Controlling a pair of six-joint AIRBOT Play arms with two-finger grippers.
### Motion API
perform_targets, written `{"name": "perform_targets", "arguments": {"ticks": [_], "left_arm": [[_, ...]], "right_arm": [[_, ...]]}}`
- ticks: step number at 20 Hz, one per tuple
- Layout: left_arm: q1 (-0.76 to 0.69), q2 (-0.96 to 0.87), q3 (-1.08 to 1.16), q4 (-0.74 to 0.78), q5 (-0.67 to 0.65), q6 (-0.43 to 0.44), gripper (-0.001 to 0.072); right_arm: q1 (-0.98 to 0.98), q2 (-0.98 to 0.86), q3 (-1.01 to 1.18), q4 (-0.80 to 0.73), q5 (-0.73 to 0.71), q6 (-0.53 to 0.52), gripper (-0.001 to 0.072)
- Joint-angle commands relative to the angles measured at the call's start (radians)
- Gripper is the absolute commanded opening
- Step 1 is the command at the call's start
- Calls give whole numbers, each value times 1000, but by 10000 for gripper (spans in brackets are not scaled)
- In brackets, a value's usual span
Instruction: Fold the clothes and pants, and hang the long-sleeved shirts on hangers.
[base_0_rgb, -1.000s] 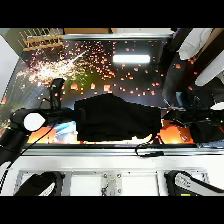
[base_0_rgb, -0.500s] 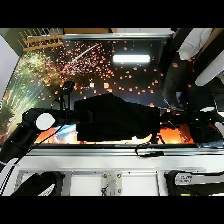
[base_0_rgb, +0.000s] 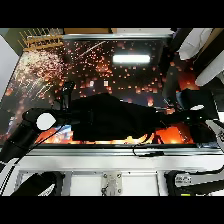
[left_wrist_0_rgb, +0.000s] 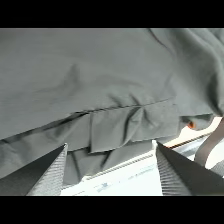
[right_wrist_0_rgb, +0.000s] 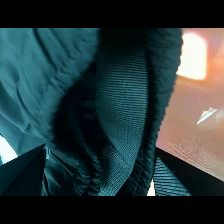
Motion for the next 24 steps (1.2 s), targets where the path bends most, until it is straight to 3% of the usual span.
{"name": "perform_targets", "arguments": {"ticks": [1,8,9,10,11,12,13,17,24], "left_arm": [[0,-1,1,1,0,-1,571],[0,-1,1,1,0,-1,571],[0,-1,1,1,0,-1,570],[0,-1,1,1,0,-1,558],[0,-1,1,1,0,-1,383],[0,0,1,1,0,0,155],[0,-1,1,1,0,0,4],[0,0,1,1,-1,0,4],[0,-1,1,2,0,0,4]], "right_arm": [[71,-3,0,23,3,-3,711],[214,-3,2,53,-35,-3,696],[229,-2,3,61,-34,-5,642],[239,-2,5,78,-34,-27,416],[246,-2,5,102,-33,-48,183],[250,-2,5,133,-33,-70,84],[251,-2,7,158,-33,-82,45],[233,35,93,119,-28,-14,31],[-71,163,585,-143,-134,528,31]]}}
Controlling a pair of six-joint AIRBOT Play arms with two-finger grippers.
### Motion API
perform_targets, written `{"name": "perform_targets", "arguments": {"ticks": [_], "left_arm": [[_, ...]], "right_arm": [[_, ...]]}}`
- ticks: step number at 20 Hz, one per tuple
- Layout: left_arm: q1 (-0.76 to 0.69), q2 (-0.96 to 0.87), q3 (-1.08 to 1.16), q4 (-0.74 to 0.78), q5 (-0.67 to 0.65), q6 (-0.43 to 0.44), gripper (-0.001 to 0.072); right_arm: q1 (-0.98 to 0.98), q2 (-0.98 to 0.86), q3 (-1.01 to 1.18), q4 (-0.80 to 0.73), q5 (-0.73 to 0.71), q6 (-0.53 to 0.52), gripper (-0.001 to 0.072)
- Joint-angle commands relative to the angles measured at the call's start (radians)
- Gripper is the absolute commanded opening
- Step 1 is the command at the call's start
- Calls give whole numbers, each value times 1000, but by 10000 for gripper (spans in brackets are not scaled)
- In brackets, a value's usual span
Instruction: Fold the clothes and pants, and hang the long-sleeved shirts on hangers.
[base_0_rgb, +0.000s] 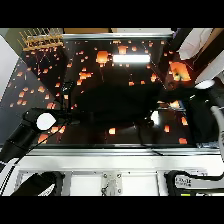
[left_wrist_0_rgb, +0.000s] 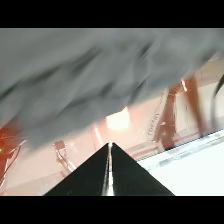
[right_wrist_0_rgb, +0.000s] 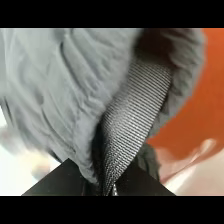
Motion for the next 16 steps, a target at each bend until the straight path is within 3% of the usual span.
{"name": "perform_targets", "arguments": {"ticks": [1,5,8,13,16], "left_arm": [[0,0,1,2,1,0,4],[0,-1,1,3,1,0,4],[0,-1,1,9,2,2,4],[0,-1,1,9,1,4,4],[0,-1,1,9,1,4,4]], "right_arm": [[-192,58,224,-135,-77,317,31],[-436,110,253,-159,-95,490,30],[-546,145,251,-272,-40,586,30],[-585,253,183,-613,104,726,30],[-585,332,43,-677,132,742,31]]}}
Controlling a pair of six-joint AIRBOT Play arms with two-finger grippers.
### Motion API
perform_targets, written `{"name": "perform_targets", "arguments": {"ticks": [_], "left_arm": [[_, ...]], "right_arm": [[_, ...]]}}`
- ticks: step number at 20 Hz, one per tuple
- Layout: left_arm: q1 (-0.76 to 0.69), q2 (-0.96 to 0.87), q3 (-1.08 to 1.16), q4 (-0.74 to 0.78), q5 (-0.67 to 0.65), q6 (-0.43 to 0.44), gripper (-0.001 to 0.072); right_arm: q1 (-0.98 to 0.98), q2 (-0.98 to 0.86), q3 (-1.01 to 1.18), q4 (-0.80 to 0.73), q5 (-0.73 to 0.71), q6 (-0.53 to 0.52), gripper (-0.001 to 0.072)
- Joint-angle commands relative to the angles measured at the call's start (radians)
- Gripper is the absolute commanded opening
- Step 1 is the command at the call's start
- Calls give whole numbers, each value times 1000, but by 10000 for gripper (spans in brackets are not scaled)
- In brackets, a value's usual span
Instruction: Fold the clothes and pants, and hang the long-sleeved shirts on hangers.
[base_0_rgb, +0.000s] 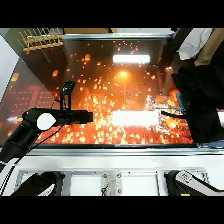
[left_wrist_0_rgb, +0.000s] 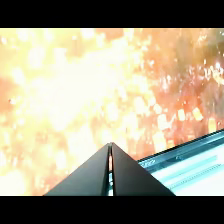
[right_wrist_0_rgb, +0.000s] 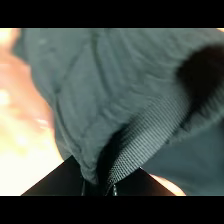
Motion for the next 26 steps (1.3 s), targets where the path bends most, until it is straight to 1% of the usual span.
{"name": "perform_targets", "arguments": {"ticks": [1,3,6,9,15,16,17,18,19,20,23,24,26], "left_arm": [[0,0,1,1,-1,0,4],[0,0,1,1,-2,0,4],[0,0,1,1,-4,0,4],[0,0,1,1,-3,0,4],[0,0,1,1,-2,0,4],[0,0,1,1,-2,0,4],[0,0,1,1,-2,0,4],[0,0,1,1,-2,0,4],[0,0,1,1,-1,0,4],[0,0,1,1,3,0,4],[0,0,1,1,5,0,4],[0,0,1,0,5,0,4],[0,0,1,0,6,0,4]], "right_arm": [[-11,83,-145,-148,55,53,31],[-11,105,-230,-161,54,53,30],[-11,117,-307,-248,61,53,31],[-11,117,-334,-338,84,53,31],[-11,117,-340,-348,96,23,42],[-11,117,-340,-345,99,10,86],[-11,117,-340,-344,99,-22,300],[-11,121,-340,-344,95,-57,551],[-11,132,-340,-338,72,-73,644],[-10,153,-339,-313,34,-95,642],[49,279,-339,-127,-141,-303,642],[95,322,-339,-34,-187,-368,642],[213,361,-339,119,-206,-464,642]]}}
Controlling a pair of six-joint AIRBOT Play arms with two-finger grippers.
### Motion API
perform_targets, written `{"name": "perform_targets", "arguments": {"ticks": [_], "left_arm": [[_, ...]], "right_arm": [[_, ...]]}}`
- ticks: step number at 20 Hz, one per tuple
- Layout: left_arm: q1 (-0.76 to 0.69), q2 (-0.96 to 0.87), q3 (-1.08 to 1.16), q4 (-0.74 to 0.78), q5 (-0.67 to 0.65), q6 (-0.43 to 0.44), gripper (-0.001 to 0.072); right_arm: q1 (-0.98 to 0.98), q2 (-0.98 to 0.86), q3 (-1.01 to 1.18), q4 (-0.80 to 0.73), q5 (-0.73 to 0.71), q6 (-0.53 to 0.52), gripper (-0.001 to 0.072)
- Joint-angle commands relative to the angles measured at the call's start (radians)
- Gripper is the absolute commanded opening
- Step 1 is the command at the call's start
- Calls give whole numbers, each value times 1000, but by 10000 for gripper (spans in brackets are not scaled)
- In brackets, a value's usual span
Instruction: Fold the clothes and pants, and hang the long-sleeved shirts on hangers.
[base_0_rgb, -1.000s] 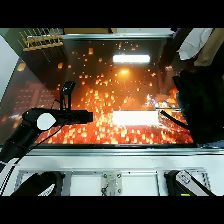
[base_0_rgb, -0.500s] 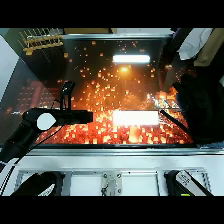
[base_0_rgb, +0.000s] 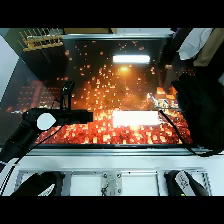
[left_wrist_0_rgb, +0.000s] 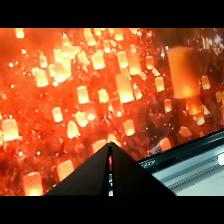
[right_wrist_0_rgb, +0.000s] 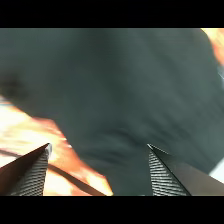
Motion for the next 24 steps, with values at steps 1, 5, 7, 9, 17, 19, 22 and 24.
{"name": "perform_targets", "arguments": {"ticks": [1,5,7,9,17,19,22,24], "left_arm": [[0,0,1,0,5,0,4],[0,0,1,0,6,0,4],[0,0,1,-1,4,0,4],[0,0,1,-3,4,0,4],[0,0,1,-3,4,0,4],[0,0,1,-3,4,0,4],[0,0,1,-3,4,0,4],[0,0,1,-3,4,0,4]], "right_arm": [[187,73,0,269,-92,-209,642],[532,27,-2,275,-83,-231,641],[652,-3,-2,274,-84,-245,641],[732,-32,-2,275,-84,-245,639],[791,-60,-2,275,-82,-244,38],[791,-60,-2,275,-82,-244,38],[791,-60,-2,276,-82,-244,38],[791,-60,-2,275,-82,-244,38]]}}
